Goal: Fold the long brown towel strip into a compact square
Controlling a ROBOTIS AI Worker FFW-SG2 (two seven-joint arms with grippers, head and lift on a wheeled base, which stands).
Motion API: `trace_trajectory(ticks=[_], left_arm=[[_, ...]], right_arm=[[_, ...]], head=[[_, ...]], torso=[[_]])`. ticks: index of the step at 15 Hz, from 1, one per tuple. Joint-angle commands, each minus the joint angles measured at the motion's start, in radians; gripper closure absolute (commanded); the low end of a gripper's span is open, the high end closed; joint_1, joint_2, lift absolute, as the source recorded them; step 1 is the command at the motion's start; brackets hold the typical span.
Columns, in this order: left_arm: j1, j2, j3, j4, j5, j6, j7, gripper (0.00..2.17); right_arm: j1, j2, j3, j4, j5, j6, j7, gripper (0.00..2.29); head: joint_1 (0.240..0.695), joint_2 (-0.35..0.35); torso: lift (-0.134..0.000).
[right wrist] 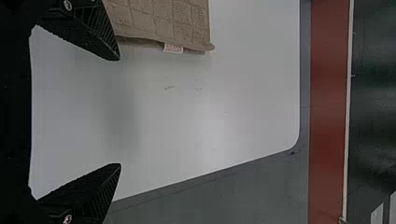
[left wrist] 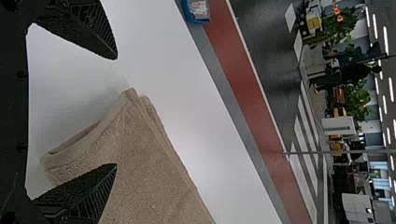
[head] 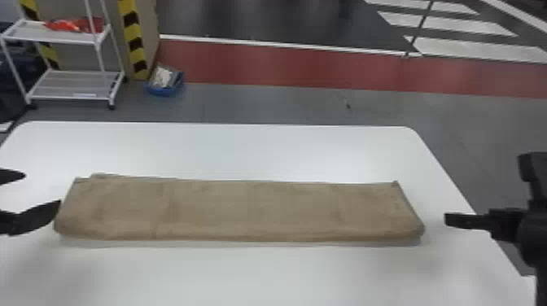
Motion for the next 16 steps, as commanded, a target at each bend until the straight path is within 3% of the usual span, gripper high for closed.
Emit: trace_trajectory(ticks=[1,11,16], left_arm=[[0.004,0.0,-0.003,0.0,0.0,0.004,-0.003,0.08],[0.003,0.002,0.001,0.004,0.0,0.001,-0.004,0.1],[0.004,0.002,-0.002,0.006,0.003,0.004,-0.056,0.2]], right_arm=[[-0.001,0.0,0.001,0.0,0.001,-0.006,0.0,0.07],[-0.007,0.003,0.002,0.002,0.003,-0.006,0.0,0.07],[-0.007,0.006,0.001,0.006,0.003,-0.009,0.0,0.07]], head=[[0.695,-0.173],[0.695,-0.173],[0.695,-0.177]], torso=[[-0.125],[-0.125],[-0.125]])
